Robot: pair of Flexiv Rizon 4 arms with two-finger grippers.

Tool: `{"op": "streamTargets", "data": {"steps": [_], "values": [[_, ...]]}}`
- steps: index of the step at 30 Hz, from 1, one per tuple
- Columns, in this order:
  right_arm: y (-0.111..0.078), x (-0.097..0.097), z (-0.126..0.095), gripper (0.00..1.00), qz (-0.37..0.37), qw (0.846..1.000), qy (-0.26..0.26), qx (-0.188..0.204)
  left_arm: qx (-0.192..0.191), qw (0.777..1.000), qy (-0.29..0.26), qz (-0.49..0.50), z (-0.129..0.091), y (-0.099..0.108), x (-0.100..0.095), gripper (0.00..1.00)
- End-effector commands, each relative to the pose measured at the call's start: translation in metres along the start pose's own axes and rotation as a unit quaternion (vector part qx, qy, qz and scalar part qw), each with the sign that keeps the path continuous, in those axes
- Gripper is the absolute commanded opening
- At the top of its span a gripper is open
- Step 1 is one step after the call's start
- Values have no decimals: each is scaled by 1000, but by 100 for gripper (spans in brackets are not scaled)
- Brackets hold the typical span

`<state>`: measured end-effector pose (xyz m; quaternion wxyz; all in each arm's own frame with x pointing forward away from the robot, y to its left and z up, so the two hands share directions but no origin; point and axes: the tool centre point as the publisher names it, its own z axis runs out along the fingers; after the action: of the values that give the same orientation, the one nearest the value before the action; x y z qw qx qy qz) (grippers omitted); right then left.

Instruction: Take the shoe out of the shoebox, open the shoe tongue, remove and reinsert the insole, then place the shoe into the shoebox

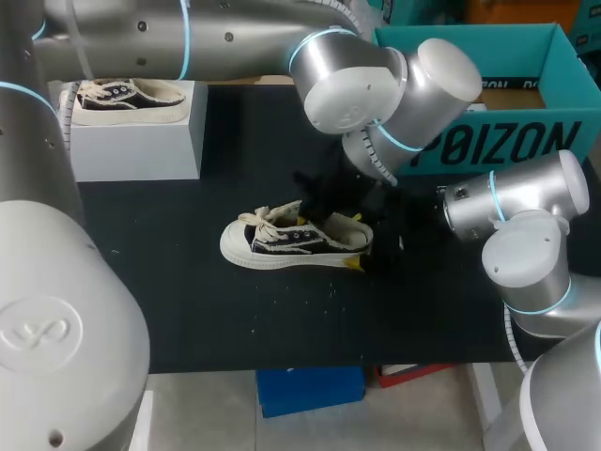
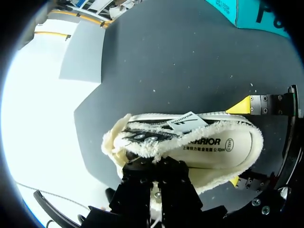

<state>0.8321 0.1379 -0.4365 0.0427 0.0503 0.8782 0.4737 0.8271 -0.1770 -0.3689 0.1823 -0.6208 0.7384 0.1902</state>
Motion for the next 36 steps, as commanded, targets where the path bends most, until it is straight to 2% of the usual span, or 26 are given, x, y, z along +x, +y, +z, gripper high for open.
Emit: {"op": "streamTargets", "data": {"steps": [1,20,36], "values": [[0,-1,2,0,1,1000,-1,0,14,1000,5,-5,-8,5,-7,0],[0,-1,2,0,1,1000,-1,0,59,995,59,-51,-23,9,-34,0],[0,-1,2,0,1,1000,-1,0,74,990,64,-100,-15,22,-66,0]]}}
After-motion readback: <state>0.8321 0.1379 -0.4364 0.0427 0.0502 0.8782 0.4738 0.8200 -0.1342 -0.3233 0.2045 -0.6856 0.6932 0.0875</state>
